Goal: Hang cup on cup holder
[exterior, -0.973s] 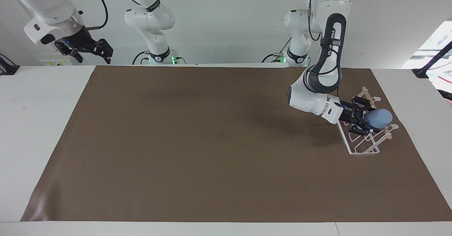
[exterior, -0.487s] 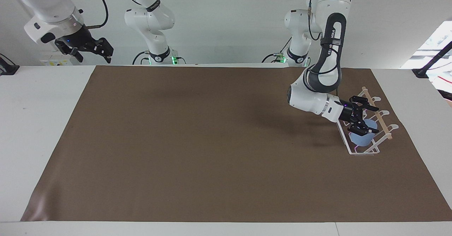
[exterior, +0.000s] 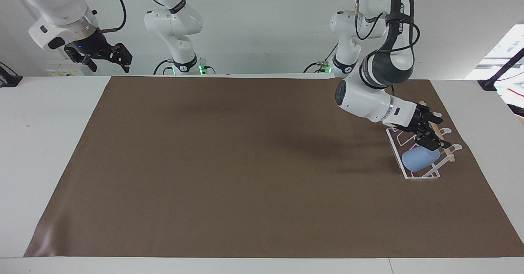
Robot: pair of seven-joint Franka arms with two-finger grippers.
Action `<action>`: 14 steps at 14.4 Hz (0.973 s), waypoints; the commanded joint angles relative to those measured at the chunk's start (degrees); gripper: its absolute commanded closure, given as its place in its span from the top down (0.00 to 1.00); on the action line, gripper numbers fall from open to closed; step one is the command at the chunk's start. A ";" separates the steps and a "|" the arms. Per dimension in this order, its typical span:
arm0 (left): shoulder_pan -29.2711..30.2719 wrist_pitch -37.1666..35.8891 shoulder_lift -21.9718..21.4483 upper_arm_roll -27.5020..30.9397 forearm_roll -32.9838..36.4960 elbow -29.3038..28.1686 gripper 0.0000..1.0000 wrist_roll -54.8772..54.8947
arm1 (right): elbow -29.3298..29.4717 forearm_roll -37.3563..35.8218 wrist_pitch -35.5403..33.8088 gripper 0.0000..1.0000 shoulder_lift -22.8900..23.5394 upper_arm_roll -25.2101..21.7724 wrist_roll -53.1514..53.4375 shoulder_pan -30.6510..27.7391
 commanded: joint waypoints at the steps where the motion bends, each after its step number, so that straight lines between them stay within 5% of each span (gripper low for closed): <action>1: 0.03 -1.17 -0.63 0.46 -6.87 5.08 1.00 15.72 | -1.32 1.17 0.01 0.99 -1.19 -0.10 -0.56 -0.64; 4: 1.70 -1.53 -0.09 0.72 -13.83 11.08 1.00 32.09 | -1.32 1.08 0.01 0.99 -1.27 -0.10 -0.56 -0.55; 9: 10.74 8.91 -4.13 0.99 -37.97 11.27 1.00 63.44 | -1.32 1.08 -0.07 0.99 -1.27 -0.19 -0.56 -0.55; 14: 17.69 8.94 -9.58 1.08 -56.16 9.43 1.00 88.62 | -1.40 1.17 -0.07 0.99 -1.27 -0.19 -0.56 -0.73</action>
